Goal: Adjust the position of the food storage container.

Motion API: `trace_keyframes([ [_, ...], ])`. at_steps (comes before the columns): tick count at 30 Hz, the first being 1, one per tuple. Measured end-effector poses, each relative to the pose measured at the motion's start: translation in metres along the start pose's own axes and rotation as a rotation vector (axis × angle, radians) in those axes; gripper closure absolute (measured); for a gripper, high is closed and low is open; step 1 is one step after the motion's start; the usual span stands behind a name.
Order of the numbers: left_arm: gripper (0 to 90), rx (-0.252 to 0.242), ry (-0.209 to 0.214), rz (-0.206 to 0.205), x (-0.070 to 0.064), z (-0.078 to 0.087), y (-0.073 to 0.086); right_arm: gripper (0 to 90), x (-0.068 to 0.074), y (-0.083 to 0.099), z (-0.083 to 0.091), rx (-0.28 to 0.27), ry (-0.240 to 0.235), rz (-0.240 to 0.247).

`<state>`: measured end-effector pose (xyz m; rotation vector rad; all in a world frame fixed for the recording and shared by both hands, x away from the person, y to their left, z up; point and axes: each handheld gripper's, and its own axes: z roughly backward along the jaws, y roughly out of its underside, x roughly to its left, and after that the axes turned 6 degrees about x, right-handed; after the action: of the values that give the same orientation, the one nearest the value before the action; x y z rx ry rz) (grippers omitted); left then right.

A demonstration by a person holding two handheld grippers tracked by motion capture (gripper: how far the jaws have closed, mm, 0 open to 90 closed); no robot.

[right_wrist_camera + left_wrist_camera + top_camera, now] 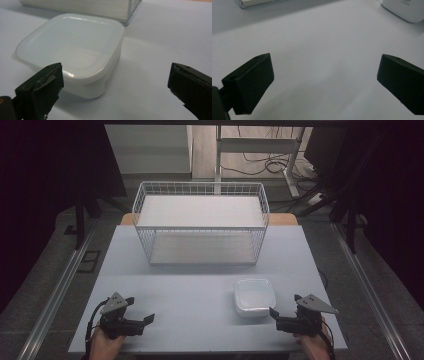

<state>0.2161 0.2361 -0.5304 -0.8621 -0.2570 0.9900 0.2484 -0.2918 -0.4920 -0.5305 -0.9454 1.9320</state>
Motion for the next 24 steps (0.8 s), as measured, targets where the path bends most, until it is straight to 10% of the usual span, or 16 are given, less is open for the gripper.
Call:
trace_keyframes([
  [24,0.5,0.021,0.100,0.028,0.003,-0.006,0.001,0.3,-0.012,-0.003,-0.001,0.095,-0.062,-0.038],
])
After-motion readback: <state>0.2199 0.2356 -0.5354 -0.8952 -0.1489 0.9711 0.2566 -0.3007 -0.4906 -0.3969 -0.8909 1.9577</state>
